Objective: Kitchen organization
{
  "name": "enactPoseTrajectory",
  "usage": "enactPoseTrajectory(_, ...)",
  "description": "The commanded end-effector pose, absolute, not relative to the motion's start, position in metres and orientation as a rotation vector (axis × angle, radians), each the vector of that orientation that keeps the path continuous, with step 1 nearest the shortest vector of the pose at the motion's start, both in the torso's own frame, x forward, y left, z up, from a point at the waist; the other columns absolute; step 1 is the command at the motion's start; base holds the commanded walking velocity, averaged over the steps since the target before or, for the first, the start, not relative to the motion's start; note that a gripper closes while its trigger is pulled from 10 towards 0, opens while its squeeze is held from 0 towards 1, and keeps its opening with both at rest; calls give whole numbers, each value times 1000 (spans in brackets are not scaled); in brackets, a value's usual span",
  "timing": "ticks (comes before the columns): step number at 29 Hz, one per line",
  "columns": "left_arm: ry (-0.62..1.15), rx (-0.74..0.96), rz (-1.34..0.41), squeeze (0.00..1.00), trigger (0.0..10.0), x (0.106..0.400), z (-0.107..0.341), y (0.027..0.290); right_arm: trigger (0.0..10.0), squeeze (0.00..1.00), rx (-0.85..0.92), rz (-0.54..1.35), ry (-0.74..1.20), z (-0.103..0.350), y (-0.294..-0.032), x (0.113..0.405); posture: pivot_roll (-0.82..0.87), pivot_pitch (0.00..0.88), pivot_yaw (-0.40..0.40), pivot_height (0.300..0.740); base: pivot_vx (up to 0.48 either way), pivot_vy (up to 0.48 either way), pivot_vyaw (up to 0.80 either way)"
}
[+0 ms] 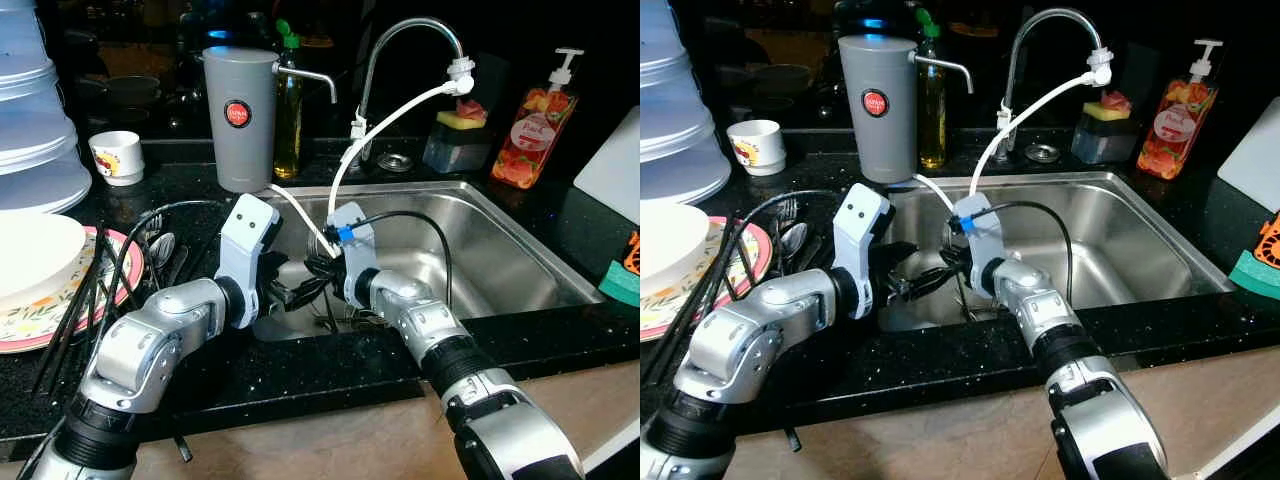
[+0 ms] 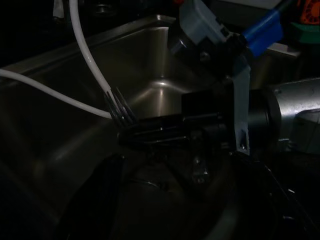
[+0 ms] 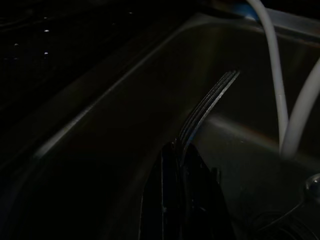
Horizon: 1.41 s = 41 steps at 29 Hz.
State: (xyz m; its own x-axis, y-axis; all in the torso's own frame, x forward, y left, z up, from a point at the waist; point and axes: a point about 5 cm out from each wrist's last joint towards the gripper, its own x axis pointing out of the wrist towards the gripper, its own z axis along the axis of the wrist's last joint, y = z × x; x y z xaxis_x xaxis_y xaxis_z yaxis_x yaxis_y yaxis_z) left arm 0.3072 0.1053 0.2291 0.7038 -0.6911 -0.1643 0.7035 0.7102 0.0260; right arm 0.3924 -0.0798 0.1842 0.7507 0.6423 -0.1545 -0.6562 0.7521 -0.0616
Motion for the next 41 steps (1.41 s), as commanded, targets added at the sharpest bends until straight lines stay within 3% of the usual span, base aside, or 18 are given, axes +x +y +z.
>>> enactPoseTrajectory(1, 165, 122, -781, 0, 10000, 305, 227, 106, 0, 0, -92, 709, 112, 189, -80, 395, -17, 38, -52, 740, 0, 0, 0)
enactPoseTrajectory(15, 259, 195, -794, 0, 10000, 299, 214, 108, 0, 0, -111, 755, 142, 182, -78, 394, -17, 44, -56, 740, 0, 0, 0)
enactPoseTrajectory(16, 261, 196, -790, 0, 10000, 299, 214, 109, 3255, 0, -118, 762, 140, 182, -77, 394, -16, 44, -55, 740, 0, 0, 0)
enactPoseTrajectory(17, 269, 191, -780, 0, 10000, 300, 214, 110, 10000, 396, -130, 767, 138, 182, -77, 394, -16, 44, -55, 740, 0, 0, 0)
enactPoseTrajectory(18, 269, 191, -780, 0, 10000, 300, 214, 110, 10000, 396, -130, 767, 138, 182, -77, 394, -16, 44, -55, 740, 0, 0, 0)
enactPoseTrajectory(19, 274, 189, -774, 0, 10000, 300, 213, 110, 10000, 761, -131, 772, 138, 182, -77, 393, -17, 44, -54, 740, 0, 0, 0)
enactPoseTrajectory(20, 276, 188, -771, 0, 10000, 300, 213, 111, 10000, 886, -132, 777, 137, 182, -76, 393, -17, 44, -54, 740, 0, 0, 0)
enactPoseTrajectory(21, 276, 188, -771, 0, 10000, 300, 213, 111, 10000, 886, -132, 777, 137, 182, -76, 393, -17, 44, -54, 740, 0, 0, 0)
enactPoseTrajectory(22, 276, 190, -771, 0, 10000, 300, 214, 111, 10000, 1000, -132, 777, 137, 182, -76, 393, -17, 45, -53, 740, 0, 0, 0)
enactPoseTrajectory(25, 286, 172, -745, 0, 10000, 303, 214, 112, 10000, 1000, -134, 761, 128, 183, -77, 394, -17, 44, -52, 740, 0, 0, 0)
enactPoseTrajectory(26, 292, 158, -729, 0, 10000, 305, 214, 114, 10000, 247, -133, 757, 123, 183, -77, 394, -17, 44, -52, 740, 0, 0, 0)
enactPoseTrajectory(29, 299, 142, -705, 0, 10000, 306, 214, 116, 10000, 247, -129, 753, 120, 184, -78, 395, -17, 44, -51, 740, 0, 0, 0)
enactPoseTrajectory(30, 301, 120, -676, 0, 10000, 309, 215, 118, 10000, 0, -128, 748, 113, 186, -79, 395, -17, 44, -51, 740, 0, 0, 0)
enactPoseTrajectory(33, 289, 106, -593, 0, 10000, 315, 219, 122, 10000, 0, -118, 733, 88, 191, -80, 396, -15, 45, -52, 740, 0, 0, 0)
enactPoseTrajectory(35, 222, 107, -341, 0, 10000, 331, 229, 140, 10000, 0, -35, 688, -20, 211, -85, 400, -13, 48, -53, 740, 0, 0, 0)
enactPoseTrajectory(38, 198, 101, -249, 0, 10000, 336, 233, 148, 10000, 0, 1, 675, -59, 219, -87, 400, -14, 49, -52, 740, 0, 0, 0)
enactPoseTrajectory(40, 199, 45, -18, 0, 10000, 344, 235, 167, 10000, 0, 95, 676, -149, 237, -91, 397, -18, 54, -51, 740, 0, 0, 0)
enactPoseTrajectory(41, 199, 45, -18, 0, 10000, 344, 235, 167, 10000, 0, 95, 676, -149, 237, -91, 397, -18, 54, -51, 740, 0, 0, 0)
